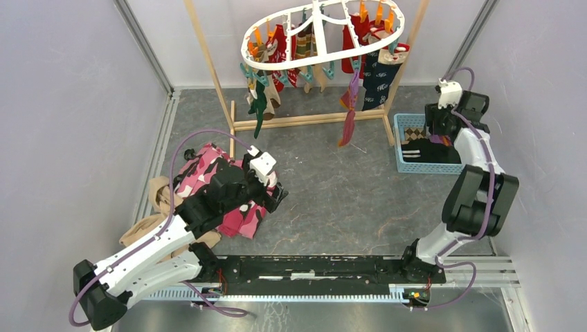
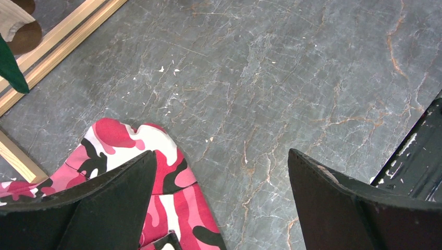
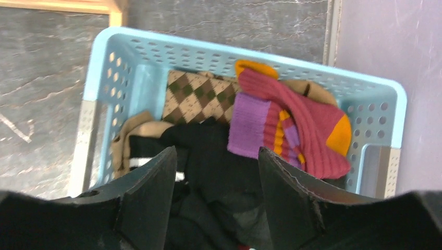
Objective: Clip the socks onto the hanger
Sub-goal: Pick up the sock from the bin.
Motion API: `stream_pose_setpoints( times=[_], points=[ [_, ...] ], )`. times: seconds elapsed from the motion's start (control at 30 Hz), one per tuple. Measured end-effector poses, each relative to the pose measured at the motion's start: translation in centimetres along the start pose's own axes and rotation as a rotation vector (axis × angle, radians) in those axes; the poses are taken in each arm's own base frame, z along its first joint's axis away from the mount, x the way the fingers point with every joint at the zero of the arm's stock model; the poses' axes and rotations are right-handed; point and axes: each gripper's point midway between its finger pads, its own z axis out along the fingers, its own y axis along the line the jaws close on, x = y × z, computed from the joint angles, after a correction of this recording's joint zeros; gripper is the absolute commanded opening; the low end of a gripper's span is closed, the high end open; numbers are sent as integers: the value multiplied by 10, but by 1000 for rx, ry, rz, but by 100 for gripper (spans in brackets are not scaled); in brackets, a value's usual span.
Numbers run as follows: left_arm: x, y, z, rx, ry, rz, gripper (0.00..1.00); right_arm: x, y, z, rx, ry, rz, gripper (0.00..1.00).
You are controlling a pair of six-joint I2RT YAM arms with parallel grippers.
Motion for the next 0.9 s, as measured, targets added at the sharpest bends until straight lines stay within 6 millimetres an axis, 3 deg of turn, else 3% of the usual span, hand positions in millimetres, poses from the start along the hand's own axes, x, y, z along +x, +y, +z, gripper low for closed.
stream_pose_setpoints(
  times=[0.2,0.4,0.57,0.63,0.9],
  points=[
    [0,1,0,13,-1,-2,100,-7,-15,40,70,100,-41,61],
    [1,6,0,3,1,-10,100,18,-17,69,121,246,-73,60],
    [4,7,2,8,11,-15,100,41,-22,77,165,342,-99,55],
    [4,7,2,10,12,-15,100,47,-24,78,178,364,-102,45],
    [4,6,2,14,12,-17,100,61,-31,86,203,419,-119,42]
  ],
)
